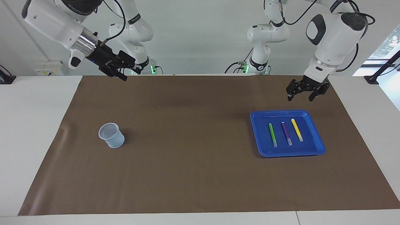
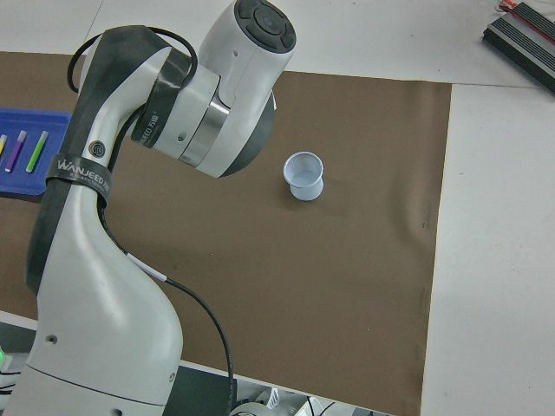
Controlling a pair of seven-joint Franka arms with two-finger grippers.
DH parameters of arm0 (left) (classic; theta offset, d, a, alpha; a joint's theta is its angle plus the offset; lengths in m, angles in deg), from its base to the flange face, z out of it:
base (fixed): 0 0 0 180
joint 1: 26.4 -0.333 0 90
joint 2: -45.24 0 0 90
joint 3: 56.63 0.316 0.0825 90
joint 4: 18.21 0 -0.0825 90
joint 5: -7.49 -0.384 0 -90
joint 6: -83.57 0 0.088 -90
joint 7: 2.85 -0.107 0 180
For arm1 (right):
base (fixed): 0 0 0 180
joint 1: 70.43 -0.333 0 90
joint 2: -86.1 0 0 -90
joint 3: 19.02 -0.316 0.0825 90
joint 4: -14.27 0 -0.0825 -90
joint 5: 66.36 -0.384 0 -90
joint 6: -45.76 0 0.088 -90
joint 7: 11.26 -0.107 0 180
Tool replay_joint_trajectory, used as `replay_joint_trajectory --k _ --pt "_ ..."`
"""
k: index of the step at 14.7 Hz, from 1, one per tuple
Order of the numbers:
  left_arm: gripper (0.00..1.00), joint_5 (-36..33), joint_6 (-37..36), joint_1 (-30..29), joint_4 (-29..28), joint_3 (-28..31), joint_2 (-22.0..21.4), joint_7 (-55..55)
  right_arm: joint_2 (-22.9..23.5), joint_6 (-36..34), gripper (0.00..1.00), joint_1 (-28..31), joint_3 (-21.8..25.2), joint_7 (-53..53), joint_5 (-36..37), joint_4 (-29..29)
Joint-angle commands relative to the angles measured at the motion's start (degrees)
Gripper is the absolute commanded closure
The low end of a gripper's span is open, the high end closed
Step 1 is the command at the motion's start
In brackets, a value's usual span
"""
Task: Transfer and insert pens with both arms
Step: 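Reach the left gripper into the blue tray while the right gripper advances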
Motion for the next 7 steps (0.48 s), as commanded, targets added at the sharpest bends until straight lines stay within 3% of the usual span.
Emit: replay_joint_trajectory --k 1,5,7 --pt "0.0 -0.5 6.6 1.6 -5.1 0.4 0.3 0.0 -2.7 2.7 0.0 0.2 -0.3 -0.8 -2.3 4.0" --pt "0.0 -0.5 9.7 2.8 -6.4 0.4 4.6 0.1 -2.8 2.7 0.0 0.2 -0.3 -0.8 -2.3 4.1" --pt "0.0 -0.5 15.0 2.9 -9.4 0.4 5.4 0.1 -3.0 3.4 0.0 -0.1 -0.4 -0.8 -2.5 4.8"
